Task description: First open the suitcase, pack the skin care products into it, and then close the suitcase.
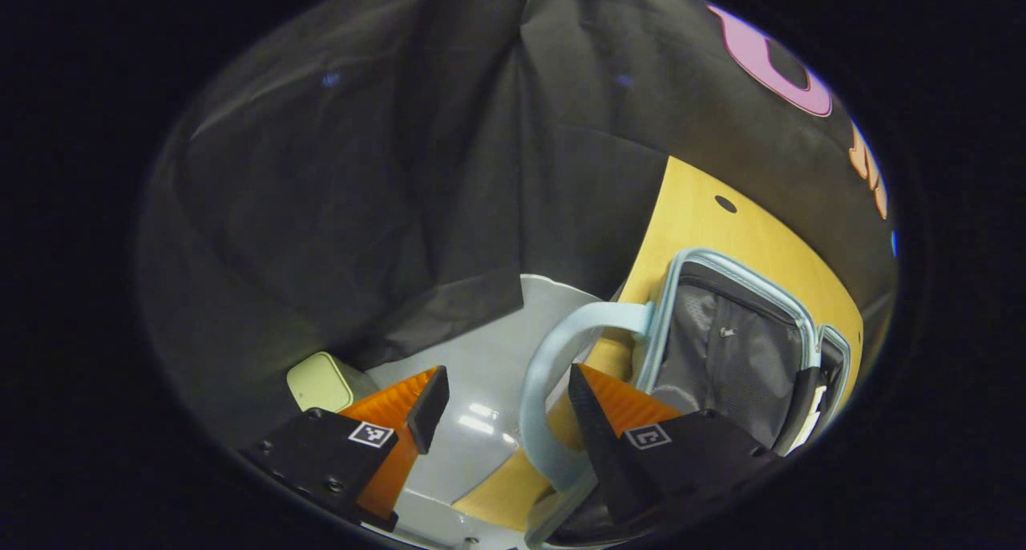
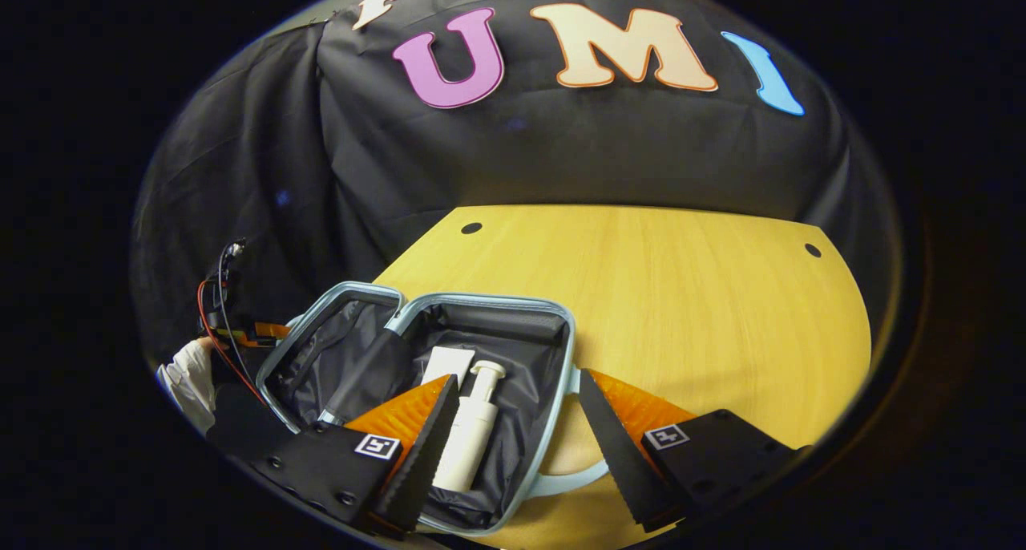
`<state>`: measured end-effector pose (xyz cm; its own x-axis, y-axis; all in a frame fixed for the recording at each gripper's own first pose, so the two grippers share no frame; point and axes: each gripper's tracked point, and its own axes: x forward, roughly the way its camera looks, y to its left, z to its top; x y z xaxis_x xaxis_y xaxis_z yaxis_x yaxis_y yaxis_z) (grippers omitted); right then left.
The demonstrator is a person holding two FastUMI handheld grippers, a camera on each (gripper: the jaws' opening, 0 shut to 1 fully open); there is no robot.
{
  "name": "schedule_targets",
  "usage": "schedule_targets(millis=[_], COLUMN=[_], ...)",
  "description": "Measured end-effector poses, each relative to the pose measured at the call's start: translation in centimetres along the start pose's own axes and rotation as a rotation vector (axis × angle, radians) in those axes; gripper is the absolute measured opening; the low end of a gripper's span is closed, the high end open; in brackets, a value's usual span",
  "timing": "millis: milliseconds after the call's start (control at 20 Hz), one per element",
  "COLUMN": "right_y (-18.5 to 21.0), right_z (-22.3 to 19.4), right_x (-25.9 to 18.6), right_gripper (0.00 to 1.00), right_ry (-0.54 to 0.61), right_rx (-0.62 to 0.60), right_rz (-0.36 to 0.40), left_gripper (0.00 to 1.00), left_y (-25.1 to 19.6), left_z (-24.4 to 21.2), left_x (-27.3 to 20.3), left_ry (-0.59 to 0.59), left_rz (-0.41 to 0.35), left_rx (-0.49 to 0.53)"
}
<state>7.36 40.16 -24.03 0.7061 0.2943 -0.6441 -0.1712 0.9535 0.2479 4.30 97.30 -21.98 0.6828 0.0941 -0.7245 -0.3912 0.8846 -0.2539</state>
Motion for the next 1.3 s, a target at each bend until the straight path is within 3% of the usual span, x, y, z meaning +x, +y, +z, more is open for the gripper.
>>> schedule_targets(millis=[100,200,350,450,800,950,1300], right_y=[-0.6,-0.9,-1.3,-1.3,-2.0,-2.3,-4.0], right_z=[0.3,0.6,0.9,1.1,2.1,2.1,3.4], right_x=[-0.5,-0.9,-1.5,-1.9,-3.7,-4.7,-7.7], right_gripper=[0.94,0.94,0.94,0.94,0.95,0.95,0.94], right_ry=[-0.013,-0.026,-0.051,-0.067,-0.125,-0.144,-0.212], right_rx=[0.006,0.008,-0.002,-0.009,-0.060,-0.078,-0.106], right_rz=[-0.018,-0.029,-0.039,-0.037,-0.020,0.006,0.038], left_gripper=[0.82,0.62,0.15,0.08,0.00,0.02,0.00], left_y=[0.0,-0.7,-1.7,-1.9,-4.3,-7.2,-14.5], left_z=[-0.3,-1.0,-0.5,0.5,4.6,7.6,9.3], left_x=[1.2,1.5,1.3,0.9,-5.7,-10.8,-20.6], left_ry=[0.021,0.063,0.061,0.015,-0.102,-0.188,-0.304], left_rz=[-0.004,-0.035,-0.054,-0.042,0.002,-0.023,-0.118], left_rx=[0.002,0.020,0.074,0.083,0.206,0.270,0.335])
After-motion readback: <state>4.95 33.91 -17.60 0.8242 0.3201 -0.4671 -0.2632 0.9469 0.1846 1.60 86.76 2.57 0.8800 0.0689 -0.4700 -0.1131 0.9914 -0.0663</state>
